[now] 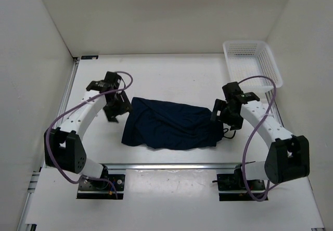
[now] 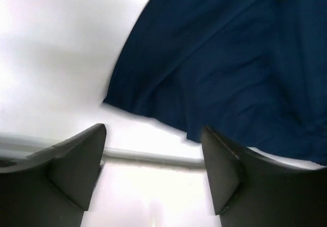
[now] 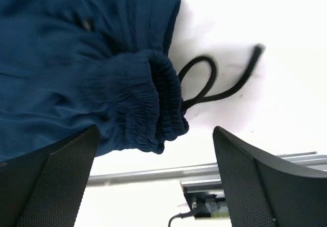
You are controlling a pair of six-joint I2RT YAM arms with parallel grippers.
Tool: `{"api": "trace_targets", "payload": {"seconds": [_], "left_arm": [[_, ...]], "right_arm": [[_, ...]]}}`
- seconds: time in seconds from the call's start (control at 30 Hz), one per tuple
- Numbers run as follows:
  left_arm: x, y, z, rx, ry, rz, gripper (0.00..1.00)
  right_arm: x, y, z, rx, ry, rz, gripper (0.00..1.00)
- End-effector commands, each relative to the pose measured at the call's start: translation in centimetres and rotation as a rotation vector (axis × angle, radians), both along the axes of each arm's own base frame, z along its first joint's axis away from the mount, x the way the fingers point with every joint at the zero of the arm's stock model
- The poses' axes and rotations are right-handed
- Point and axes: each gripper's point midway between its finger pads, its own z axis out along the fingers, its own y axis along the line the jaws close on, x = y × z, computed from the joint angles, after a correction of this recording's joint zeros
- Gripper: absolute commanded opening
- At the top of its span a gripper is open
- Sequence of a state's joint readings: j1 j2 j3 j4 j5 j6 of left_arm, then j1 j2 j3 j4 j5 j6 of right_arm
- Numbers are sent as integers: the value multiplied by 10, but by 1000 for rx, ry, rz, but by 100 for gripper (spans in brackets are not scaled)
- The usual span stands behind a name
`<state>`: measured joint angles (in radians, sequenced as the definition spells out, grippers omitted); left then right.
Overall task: Fold and stack the shorts
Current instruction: Fold the shorts
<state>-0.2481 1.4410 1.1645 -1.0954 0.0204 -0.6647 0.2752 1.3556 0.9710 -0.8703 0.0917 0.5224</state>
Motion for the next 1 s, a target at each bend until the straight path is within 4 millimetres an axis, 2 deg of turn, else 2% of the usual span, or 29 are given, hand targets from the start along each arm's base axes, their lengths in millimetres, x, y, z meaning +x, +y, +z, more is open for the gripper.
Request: {"api": "trace_targets", "payload": {"seconds": [0.0,0.03,0.07,0.1,0.13,0.17,0.2,0.33,0.4,0.47,0.53,0.57,0.6,0.7,0.73,0.8,0.87,0.97], "left_arm": [[46,-8,29,13,-143,-60,55],[57,-15,23,15,-132,-73,32],[72,-24,34,12,-169,-107,13],[84,-27,34,13,-183,-120,13],[93,-33,32,17,-181,-139,18],[108,-37,24,29,-158,-161,28],[116,-41,19,25,-149,-179,56],[139,-44,-7,63,-76,-222,90],[148,-47,-17,68,-63,-231,100],[155,-47,-23,78,-59,-229,100],[161,-51,-32,70,-45,-232,100],[163,-52,-37,71,-38,-232,98],[169,-54,-47,72,-23,-224,90],[178,-61,-60,74,-13,-234,51],[178,-61,-60,74,-13,-234,31],[181,-60,-63,86,-12,-231,13],[179,-58,-64,96,-5,-220,10],[182,-45,-48,158,-49,-200,10]], "right_arm": [[15,-15,35,-61,-119,-73,91],[20,-12,36,-45,-141,-71,78],[29,-5,43,-12,-160,-64,71],[35,-1,39,-6,-143,-60,65],[38,2,38,0,-134,-57,63],[47,6,41,15,-154,-54,63],[50,7,35,8,-131,-54,66],[56,9,20,-7,-80,-16,68],[59,8,14,-21,-74,-8,66],[58,7,12,-24,-74,0,64],[58,7,9,-24,-76,0,54],[58,7,9,-24,-76,0,48],[57,7,6,-24,-73,0,31],[57,7,6,-24,-73,0,0],[57,7,6,-24,-73,0,0],[55,6,8,-26,-79,10,0],[56,4,11,-32,-95,7,0],[56,2,21,-39,-120,13,0]]}}
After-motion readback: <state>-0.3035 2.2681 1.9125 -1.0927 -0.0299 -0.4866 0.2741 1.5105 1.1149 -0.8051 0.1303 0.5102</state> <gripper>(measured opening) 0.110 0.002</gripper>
